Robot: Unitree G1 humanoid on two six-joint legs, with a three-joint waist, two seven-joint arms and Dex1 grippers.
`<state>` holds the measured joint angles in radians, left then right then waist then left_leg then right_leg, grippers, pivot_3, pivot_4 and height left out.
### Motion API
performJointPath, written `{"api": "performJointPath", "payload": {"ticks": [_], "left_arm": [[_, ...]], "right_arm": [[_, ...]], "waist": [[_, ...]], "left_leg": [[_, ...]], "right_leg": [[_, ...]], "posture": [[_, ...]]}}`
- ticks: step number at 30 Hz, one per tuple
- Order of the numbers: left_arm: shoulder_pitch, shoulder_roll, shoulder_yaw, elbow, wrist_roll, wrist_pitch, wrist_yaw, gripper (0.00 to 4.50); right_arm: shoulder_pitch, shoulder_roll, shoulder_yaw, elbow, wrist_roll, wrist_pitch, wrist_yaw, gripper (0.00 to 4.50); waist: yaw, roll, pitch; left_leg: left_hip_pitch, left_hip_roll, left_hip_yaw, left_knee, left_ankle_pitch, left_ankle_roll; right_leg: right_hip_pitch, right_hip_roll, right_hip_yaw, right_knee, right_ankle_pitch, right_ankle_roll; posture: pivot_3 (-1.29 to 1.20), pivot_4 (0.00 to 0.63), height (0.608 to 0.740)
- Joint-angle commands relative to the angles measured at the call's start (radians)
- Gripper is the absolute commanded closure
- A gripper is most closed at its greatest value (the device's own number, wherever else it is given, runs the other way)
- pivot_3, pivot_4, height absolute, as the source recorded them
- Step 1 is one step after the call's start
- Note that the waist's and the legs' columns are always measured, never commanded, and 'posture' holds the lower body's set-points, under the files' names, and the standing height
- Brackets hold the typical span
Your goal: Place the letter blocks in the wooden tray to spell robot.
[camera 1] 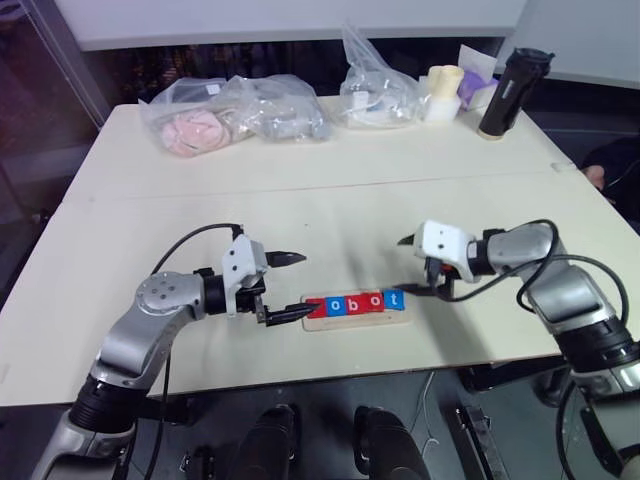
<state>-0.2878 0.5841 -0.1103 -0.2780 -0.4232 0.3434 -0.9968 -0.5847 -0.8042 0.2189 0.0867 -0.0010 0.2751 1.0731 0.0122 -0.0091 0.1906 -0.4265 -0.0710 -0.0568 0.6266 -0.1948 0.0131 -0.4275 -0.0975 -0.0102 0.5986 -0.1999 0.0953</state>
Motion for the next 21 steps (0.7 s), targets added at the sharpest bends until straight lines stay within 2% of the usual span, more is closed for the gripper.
{"api": "performJointPath", "payload": {"ticks": [1, 21], "left_arm": [[-0.012, -0.001, 0.004, -0.023, -0.003, -0.008, -0.001, 0.00], [-0.005, 0.002, 0.012, -0.031, -0.006, -0.001, 0.009, 0.00]], "right_arm": [[-0.016, 0.005, -0.020, 0.039, -0.032, -0.046, -0.045, 0.01], [0.032, 0.055, 0.023, -0.078, -0.013, -0.018, 0.012, 0.01]], "waist": [[0.002, 0.000, 0.000], [0.000, 0.000, 0.000]], "left_leg": [[0.000, 0.000, 0.000, 0.000, 0.000, 0.000], [0.000, -0.001, 0.000, 0.001, 0.000, 0.000]], "right_leg": [[0.000, 0.000, 0.000, 0.000, 0.000, 0.000], [0.000, 0.001, 0.000, 0.001, 0.000, 0.000]], "posture": [[0.00, 0.150, 0.738], [0.00, 0.150, 0.738]]}}
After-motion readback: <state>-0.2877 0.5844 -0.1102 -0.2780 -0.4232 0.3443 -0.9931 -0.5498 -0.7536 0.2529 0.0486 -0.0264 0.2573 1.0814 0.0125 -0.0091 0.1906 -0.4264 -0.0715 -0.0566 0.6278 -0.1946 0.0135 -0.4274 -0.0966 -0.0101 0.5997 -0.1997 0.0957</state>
